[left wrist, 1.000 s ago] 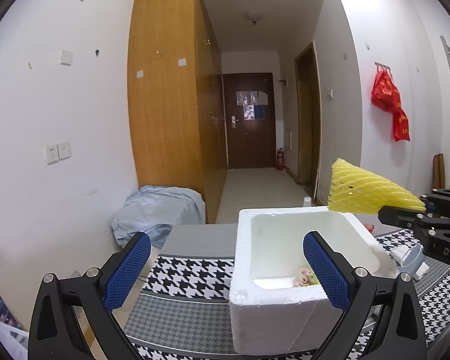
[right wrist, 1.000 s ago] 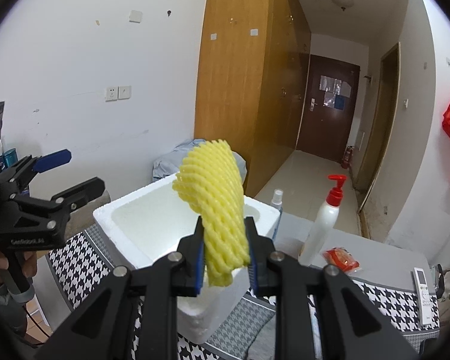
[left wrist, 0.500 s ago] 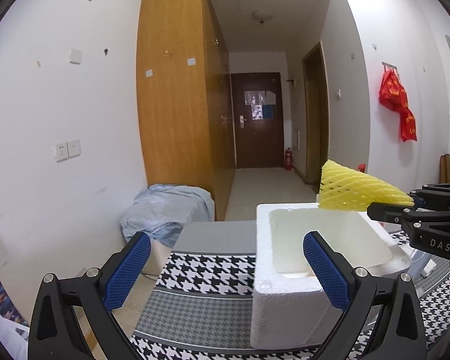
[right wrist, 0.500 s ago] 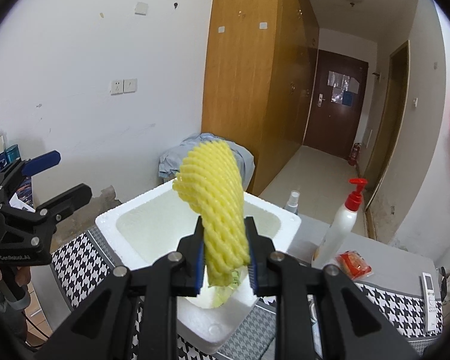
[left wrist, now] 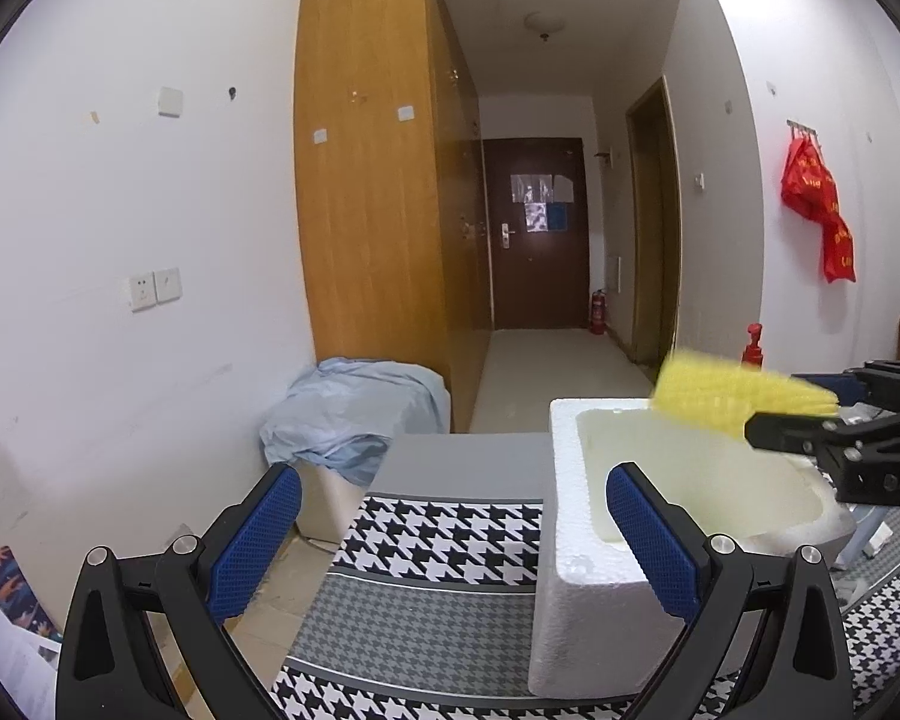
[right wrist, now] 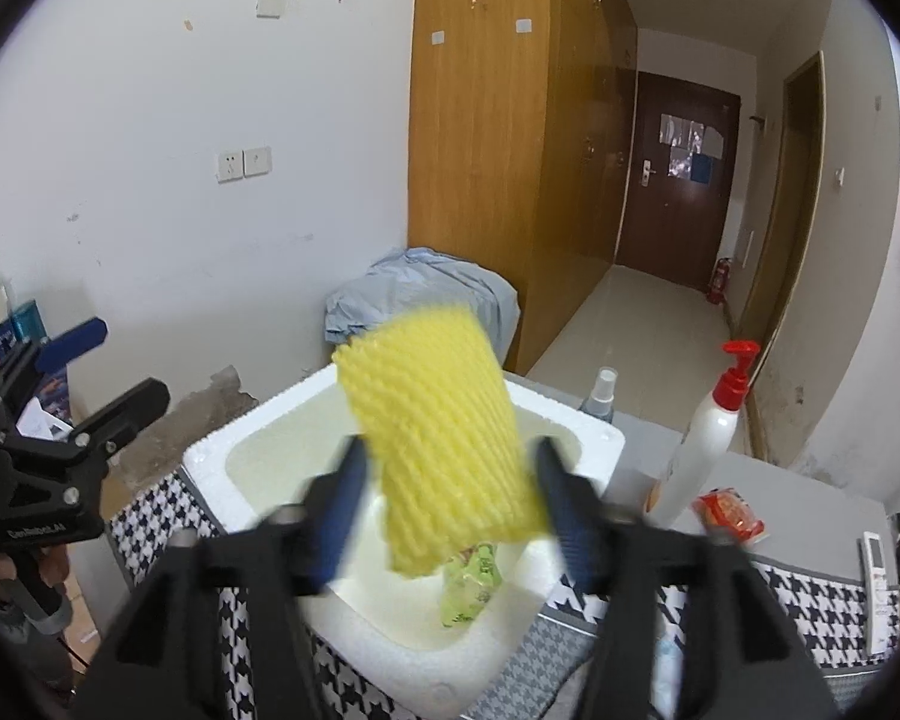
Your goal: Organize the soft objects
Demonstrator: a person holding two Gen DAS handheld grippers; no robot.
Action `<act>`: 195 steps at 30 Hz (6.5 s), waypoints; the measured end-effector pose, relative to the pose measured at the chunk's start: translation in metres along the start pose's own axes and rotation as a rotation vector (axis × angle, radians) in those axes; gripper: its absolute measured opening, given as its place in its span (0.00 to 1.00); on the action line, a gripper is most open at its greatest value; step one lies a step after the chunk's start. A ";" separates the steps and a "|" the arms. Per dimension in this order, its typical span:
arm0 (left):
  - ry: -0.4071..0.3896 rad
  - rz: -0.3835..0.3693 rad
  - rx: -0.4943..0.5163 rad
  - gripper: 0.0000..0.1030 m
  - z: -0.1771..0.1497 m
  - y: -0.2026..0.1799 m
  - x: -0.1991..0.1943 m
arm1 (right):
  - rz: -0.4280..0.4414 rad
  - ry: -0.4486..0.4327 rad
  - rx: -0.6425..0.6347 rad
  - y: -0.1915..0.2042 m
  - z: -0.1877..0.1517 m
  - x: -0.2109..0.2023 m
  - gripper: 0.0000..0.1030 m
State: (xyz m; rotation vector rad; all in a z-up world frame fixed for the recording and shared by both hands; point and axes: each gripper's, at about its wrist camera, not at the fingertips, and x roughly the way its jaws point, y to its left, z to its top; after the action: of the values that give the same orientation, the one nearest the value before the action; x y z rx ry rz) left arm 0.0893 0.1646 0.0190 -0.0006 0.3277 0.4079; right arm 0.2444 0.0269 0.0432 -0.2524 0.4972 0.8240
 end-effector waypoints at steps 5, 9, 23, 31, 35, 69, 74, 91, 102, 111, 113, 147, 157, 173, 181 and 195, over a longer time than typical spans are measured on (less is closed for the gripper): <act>0.002 0.001 0.002 0.99 -0.001 -0.002 -0.002 | -0.005 -0.008 0.005 -0.001 -0.002 -0.007 0.83; 0.001 -0.002 -0.002 0.99 0.000 -0.004 -0.004 | -0.012 -0.016 0.004 0.000 -0.005 -0.014 0.83; -0.026 -0.036 0.024 0.99 0.005 -0.027 -0.029 | -0.039 -0.080 0.030 -0.010 -0.017 -0.060 0.85; -0.043 -0.070 0.030 0.99 0.007 -0.042 -0.046 | -0.049 -0.114 0.036 -0.015 -0.030 -0.087 0.88; -0.054 -0.080 0.034 0.99 0.008 -0.048 -0.056 | -0.056 -0.133 0.037 -0.017 -0.035 -0.100 0.89; -0.102 -0.285 0.106 0.99 0.005 -0.118 -0.094 | -0.190 -0.214 0.094 -0.047 -0.087 -0.174 0.98; -0.097 -0.326 0.114 0.99 0.002 -0.130 -0.094 | -0.220 -0.213 0.113 -0.054 -0.096 -0.180 0.99; -0.088 -0.426 0.152 0.99 -0.010 -0.161 -0.099 | -0.288 -0.211 0.179 -0.077 -0.121 -0.196 0.99; -0.054 -0.476 0.159 0.99 -0.022 -0.182 -0.089 | -0.348 -0.186 0.212 -0.089 -0.133 -0.195 0.99; -0.008 -0.497 0.130 0.99 -0.038 -0.191 -0.072 | -0.397 -0.161 0.237 -0.097 -0.144 -0.187 0.99; -0.001 -0.497 0.131 0.99 -0.041 -0.193 -0.070 | -0.394 -0.155 0.247 -0.099 -0.146 -0.185 0.99; 0.138 -0.497 0.186 0.99 -0.066 -0.226 -0.025 | -0.403 -0.017 0.307 -0.139 -0.169 -0.144 0.99; 0.200 -0.504 0.194 0.99 -0.074 -0.234 -0.005 | -0.402 0.036 0.317 -0.151 -0.175 -0.126 0.99; 0.304 -0.492 0.207 0.99 -0.081 -0.252 0.028 | -0.378 0.101 0.354 -0.175 -0.184 -0.101 0.99; 0.333 -0.476 0.211 0.91 -0.085 -0.261 0.042 | -0.365 0.130 0.356 -0.185 -0.185 -0.090 0.99; 0.403 -0.469 0.218 0.77 -0.093 -0.275 0.060 | -0.344 0.162 0.358 -0.195 -0.187 -0.076 0.99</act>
State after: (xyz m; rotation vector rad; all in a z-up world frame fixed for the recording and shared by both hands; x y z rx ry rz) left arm 0.2193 -0.0705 -0.1056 0.0531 0.7502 -0.1009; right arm 0.2868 -0.2254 -0.0732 -0.0688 0.7198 0.3712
